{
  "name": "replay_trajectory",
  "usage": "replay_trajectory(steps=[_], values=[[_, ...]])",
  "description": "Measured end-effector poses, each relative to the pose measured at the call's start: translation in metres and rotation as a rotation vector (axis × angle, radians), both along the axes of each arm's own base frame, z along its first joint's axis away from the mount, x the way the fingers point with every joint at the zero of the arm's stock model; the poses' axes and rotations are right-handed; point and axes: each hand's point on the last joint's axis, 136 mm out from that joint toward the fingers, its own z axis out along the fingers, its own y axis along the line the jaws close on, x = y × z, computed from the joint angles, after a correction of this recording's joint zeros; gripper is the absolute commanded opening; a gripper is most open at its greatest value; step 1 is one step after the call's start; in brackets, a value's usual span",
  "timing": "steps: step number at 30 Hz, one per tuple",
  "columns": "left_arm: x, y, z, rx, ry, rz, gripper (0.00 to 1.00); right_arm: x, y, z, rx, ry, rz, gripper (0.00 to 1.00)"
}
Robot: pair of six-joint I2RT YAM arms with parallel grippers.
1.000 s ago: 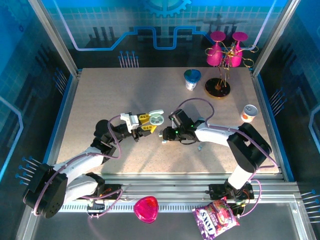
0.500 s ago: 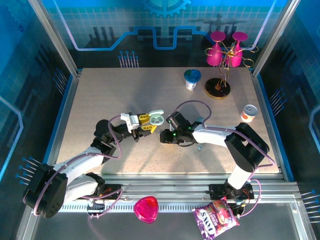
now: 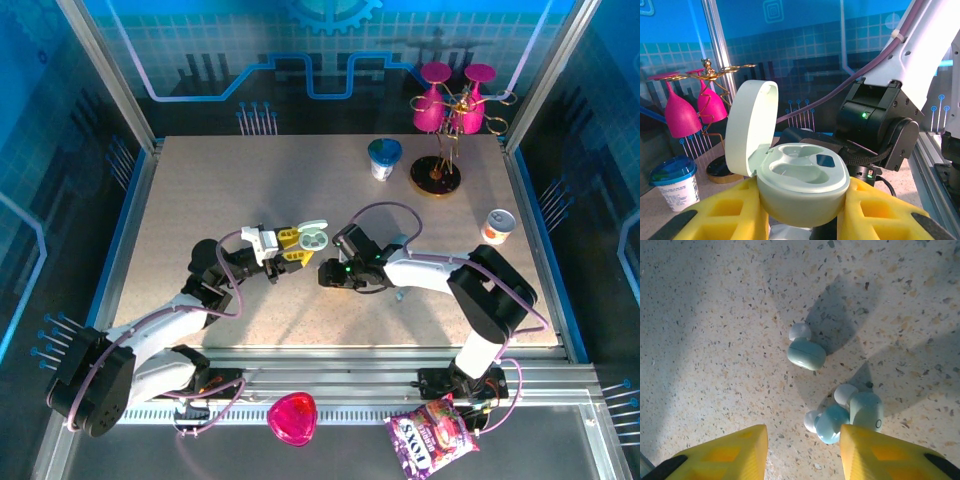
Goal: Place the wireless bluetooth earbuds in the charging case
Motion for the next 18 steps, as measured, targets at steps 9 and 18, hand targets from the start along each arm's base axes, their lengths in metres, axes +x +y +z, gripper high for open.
replay_trajectory(steps=[9, 18], values=[[0.000, 0.000, -0.001, 0.003, 0.006, 0.000, 0.25, 0.002, 0.002, -0.003, 0.003, -0.001, -0.004, 0.45], [0.000, 0.000, -0.001, 0.003, 0.006, 0.000, 0.26, 0.005, -0.012, -0.010, -0.071, -0.003, -0.034, 0.50]])
